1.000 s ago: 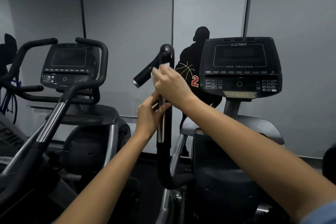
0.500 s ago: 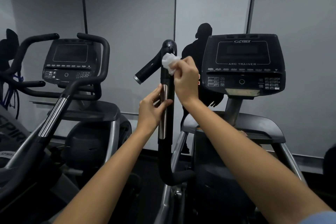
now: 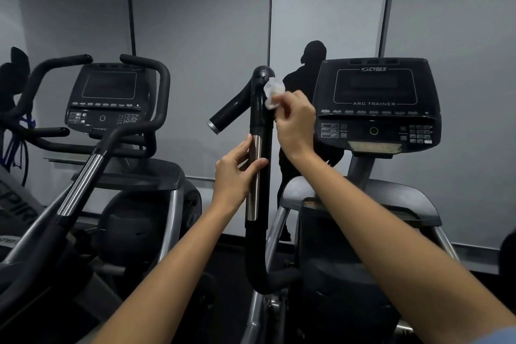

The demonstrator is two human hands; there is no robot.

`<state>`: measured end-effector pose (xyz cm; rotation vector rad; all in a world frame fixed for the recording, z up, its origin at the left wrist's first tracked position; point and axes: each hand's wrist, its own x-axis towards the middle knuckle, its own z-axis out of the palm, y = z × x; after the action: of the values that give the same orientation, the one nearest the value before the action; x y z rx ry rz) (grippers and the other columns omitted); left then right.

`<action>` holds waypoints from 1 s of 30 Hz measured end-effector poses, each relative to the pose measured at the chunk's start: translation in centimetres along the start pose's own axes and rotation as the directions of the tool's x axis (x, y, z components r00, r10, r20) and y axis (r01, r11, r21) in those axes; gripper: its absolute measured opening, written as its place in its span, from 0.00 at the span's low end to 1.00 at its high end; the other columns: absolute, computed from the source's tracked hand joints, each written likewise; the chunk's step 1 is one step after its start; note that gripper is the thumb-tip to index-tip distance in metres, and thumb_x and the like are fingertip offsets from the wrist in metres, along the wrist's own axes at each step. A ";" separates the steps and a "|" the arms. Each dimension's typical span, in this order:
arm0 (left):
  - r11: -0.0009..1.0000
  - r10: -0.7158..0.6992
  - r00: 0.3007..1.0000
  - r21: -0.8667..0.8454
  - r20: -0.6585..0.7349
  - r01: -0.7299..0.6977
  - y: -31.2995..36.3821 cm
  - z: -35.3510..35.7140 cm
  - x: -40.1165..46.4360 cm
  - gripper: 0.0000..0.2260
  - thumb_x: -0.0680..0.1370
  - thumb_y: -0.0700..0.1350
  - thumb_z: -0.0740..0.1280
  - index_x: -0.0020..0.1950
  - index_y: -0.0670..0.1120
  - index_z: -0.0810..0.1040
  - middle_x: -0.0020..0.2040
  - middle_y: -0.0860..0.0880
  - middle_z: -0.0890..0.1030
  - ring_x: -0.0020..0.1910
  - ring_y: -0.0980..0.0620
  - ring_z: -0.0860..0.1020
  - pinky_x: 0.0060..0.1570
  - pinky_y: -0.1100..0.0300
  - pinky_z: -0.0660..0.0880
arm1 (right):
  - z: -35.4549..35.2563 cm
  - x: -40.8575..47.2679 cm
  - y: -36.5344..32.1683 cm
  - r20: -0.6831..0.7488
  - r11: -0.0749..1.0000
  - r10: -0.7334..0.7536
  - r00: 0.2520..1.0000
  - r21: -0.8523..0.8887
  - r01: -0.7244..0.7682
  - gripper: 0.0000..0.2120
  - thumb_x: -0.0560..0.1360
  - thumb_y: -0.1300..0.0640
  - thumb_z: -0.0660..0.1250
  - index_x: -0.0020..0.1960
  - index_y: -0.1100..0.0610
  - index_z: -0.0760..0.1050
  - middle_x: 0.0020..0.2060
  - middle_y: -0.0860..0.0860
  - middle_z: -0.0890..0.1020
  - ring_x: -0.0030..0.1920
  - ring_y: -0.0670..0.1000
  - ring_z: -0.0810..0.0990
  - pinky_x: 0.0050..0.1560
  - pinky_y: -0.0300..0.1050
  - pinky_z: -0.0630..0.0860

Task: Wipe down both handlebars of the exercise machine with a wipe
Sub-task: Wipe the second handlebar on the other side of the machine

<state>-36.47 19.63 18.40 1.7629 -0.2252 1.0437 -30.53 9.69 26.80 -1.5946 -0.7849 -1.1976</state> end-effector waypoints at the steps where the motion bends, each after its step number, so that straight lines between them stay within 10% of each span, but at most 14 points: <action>1: 1.000 0.003 1.000 -0.009 -0.001 -0.003 0.0 0.0 0.0 0.27 0.72 0.41 0.72 0.70 0.44 0.68 0.66 0.48 0.74 0.62 0.56 0.74 0.62 0.62 0.71 | -0.2 -1.0 0.2 0.021 0.997 -0.072 0.997 -0.010 0.072 0.08 0.73 0.70 0.63 0.45 0.63 0.80 0.38 0.52 0.75 0.35 0.46 0.73 0.38 0.28 0.68; 14: 1.000 -0.003 1.000 -0.016 -0.015 0.003 -0.2 0.1 -0.1 0.26 0.73 0.41 0.71 0.69 0.45 0.68 0.66 0.48 0.74 0.62 0.55 0.74 0.62 0.59 0.72 | 0.3 4.9 -0.8 0.218 0.922 -0.195 0.956 -0.291 0.255 0.06 0.75 0.67 0.63 0.49 0.66 0.79 0.46 0.60 0.79 0.46 0.59 0.79 0.47 0.45 0.75; 21: 0.999 0.016 1.000 0.031 -0.013 -0.016 0.1 0.2 -0.2 0.27 0.72 0.42 0.71 0.69 0.44 0.68 0.66 0.48 0.74 0.62 0.53 0.74 0.62 0.62 0.71 | -0.3 -0.5 1.0 0.335 0.599 -0.600 0.726 -0.414 0.686 0.11 0.63 0.71 0.74 0.44 0.63 0.80 0.39 0.53 0.80 0.39 0.53 0.79 0.28 0.42 0.78; 30: 1.000 0.000 1.000 -0.015 -0.016 -0.001 0.2 0.2 -0.5 0.26 0.73 0.40 0.71 0.69 0.45 0.68 0.67 0.48 0.73 0.64 0.54 0.73 0.62 0.64 0.71 | 1.1 6.6 -0.9 0.413 0.711 -0.340 0.845 -0.475 0.518 0.10 0.72 0.73 0.63 0.49 0.64 0.78 0.48 0.55 0.79 0.49 0.54 0.77 0.45 0.45 0.77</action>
<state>-36.77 19.28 18.13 1.7401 -0.2228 1.0539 -28.95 10.73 33.25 -2.2059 -1.1130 -1.6732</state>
